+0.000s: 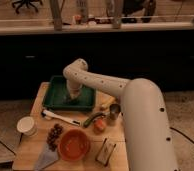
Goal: Wipe tray with sponge
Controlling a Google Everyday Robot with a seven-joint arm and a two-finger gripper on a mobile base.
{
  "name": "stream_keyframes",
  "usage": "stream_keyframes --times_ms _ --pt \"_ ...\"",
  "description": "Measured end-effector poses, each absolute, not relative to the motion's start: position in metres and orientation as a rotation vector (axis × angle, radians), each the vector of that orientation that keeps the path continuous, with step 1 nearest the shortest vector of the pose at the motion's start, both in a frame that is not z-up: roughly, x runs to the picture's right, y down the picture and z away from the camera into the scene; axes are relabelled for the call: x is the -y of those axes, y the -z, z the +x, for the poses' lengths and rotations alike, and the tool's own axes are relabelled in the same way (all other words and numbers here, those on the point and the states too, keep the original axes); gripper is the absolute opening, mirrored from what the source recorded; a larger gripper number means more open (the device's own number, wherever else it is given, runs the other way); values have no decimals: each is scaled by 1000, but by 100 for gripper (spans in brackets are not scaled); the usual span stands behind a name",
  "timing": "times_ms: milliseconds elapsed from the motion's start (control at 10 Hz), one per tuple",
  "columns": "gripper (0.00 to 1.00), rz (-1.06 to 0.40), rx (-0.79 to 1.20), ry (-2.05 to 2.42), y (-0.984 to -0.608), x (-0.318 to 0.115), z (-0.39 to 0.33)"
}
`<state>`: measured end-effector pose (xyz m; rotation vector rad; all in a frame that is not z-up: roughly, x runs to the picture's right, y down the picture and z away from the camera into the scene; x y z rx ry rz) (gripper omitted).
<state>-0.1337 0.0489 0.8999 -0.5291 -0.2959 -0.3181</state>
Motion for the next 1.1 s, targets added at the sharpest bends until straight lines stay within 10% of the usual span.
stream_keyframes --times_ms 1100 --pt "0 -524 150 331 -937 7 -104"
